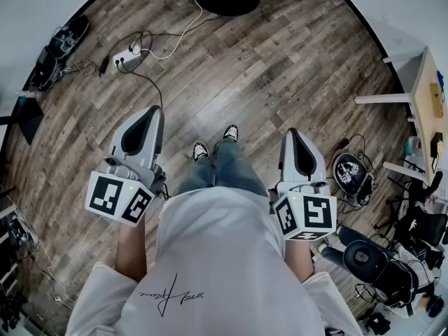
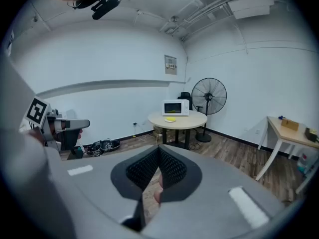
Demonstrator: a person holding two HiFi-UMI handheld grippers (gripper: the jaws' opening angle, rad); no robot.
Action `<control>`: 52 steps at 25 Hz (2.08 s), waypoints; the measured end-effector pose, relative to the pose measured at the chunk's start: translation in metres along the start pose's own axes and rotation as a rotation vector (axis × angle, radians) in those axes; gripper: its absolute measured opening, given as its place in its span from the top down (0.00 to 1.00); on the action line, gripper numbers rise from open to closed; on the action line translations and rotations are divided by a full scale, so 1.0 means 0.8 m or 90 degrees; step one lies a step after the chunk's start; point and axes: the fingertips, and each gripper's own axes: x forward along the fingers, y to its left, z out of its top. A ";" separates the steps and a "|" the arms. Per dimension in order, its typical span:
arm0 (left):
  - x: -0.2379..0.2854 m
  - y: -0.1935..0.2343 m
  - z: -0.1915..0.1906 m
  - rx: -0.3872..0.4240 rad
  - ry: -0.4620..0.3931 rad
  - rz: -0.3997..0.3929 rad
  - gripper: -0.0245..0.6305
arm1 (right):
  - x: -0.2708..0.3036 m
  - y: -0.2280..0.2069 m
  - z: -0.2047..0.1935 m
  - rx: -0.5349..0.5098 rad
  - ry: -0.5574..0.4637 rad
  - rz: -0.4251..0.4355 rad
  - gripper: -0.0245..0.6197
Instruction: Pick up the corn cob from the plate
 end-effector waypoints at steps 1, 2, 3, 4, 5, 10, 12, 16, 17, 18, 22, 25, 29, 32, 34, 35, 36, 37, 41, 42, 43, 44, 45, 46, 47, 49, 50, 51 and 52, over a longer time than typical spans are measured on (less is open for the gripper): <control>-0.001 -0.003 0.000 -0.003 0.001 0.002 0.97 | -0.001 -0.002 0.000 0.011 0.000 0.005 0.95; -0.001 -0.006 0.000 -0.006 0.001 0.006 0.97 | -0.002 -0.004 0.000 0.021 -0.001 0.008 0.95; -0.002 -0.008 0.000 -0.007 0.002 0.010 0.97 | -0.003 -0.006 0.000 0.027 -0.003 0.010 0.95; -0.003 -0.010 0.001 -0.007 0.001 0.016 0.97 | -0.005 -0.007 0.002 0.030 -0.006 0.010 0.95; -0.003 -0.011 0.002 -0.006 0.000 0.021 0.97 | -0.007 -0.008 0.005 0.030 -0.009 0.009 0.95; 0.006 -0.013 0.005 0.015 0.002 0.030 0.96 | -0.009 -0.010 0.016 0.036 -0.036 0.011 0.95; 0.011 -0.015 0.008 0.032 0.003 0.032 0.96 | -0.006 -0.013 0.021 0.063 -0.050 0.023 0.95; 0.023 -0.013 0.019 0.063 -0.001 0.047 0.96 | 0.008 -0.024 0.034 0.090 -0.066 0.039 0.94; 0.027 -0.011 0.023 0.070 -0.003 0.052 0.96 | 0.013 -0.028 0.040 0.086 -0.070 0.040 0.94; 0.032 -0.009 0.028 0.076 -0.007 0.058 0.96 | 0.020 -0.032 0.046 0.084 -0.074 0.041 0.94; 0.063 0.005 0.048 0.090 -0.021 0.083 0.96 | 0.056 -0.051 0.069 0.078 -0.093 0.043 0.94; 0.097 0.013 0.058 0.089 -0.022 0.099 0.97 | 0.086 -0.075 0.084 0.064 -0.100 0.036 0.94; 0.151 0.019 0.070 0.091 -0.014 0.113 0.97 | 0.131 -0.112 0.101 0.067 -0.100 0.038 0.94; 0.193 0.025 0.080 0.088 -0.010 0.121 0.97 | 0.165 -0.128 0.118 0.057 -0.101 0.080 0.94; 0.222 0.028 0.089 0.084 -0.010 0.122 0.97 | 0.186 -0.135 0.131 0.057 -0.103 0.114 0.94; 0.236 0.028 0.092 0.084 -0.009 0.121 0.97 | 0.196 -0.140 0.135 0.058 -0.102 0.123 0.94; 0.251 0.027 0.095 0.085 -0.007 0.120 0.97 | 0.206 -0.147 0.140 0.056 -0.100 0.127 0.94; 0.265 0.025 0.098 0.086 -0.005 0.119 0.97 | 0.216 -0.155 0.144 0.053 -0.097 0.127 0.94; 0.317 0.018 0.104 0.089 0.005 0.115 0.97 | 0.253 -0.188 0.153 0.043 -0.082 0.127 0.94; 0.329 0.017 0.105 0.089 0.008 0.114 0.97 | 0.262 -0.197 0.156 0.042 -0.080 0.124 0.94; 0.340 0.016 0.106 0.089 0.010 0.114 0.97 | 0.271 -0.205 0.160 0.041 -0.079 0.122 0.94; 0.352 0.016 0.107 0.089 0.012 0.113 0.97 | 0.280 -0.213 0.164 0.043 -0.080 0.121 0.94; 0.363 0.015 0.107 0.089 0.015 0.113 0.97 | 0.288 -0.221 0.167 0.045 -0.080 0.122 0.94; 0.374 0.013 0.107 0.090 0.017 0.111 0.97 | 0.295 -0.229 0.169 0.047 -0.080 0.124 0.94; 0.385 0.011 0.108 0.090 0.018 0.110 0.97 | 0.302 -0.236 0.172 0.050 -0.079 0.129 0.94; 0.404 0.006 0.111 0.092 0.018 0.109 0.97 | 0.313 -0.249 0.177 0.056 -0.080 0.143 0.94; 0.412 0.005 0.112 0.094 0.017 0.110 0.97 | 0.319 -0.254 0.180 0.059 -0.081 0.148 0.94; 0.421 0.005 0.113 0.096 0.016 0.110 0.97 | 0.325 -0.260 0.182 0.061 -0.082 0.152 0.94; 0.428 0.005 0.114 0.098 0.017 0.111 0.97 | 0.331 -0.265 0.184 0.063 -0.082 0.155 0.94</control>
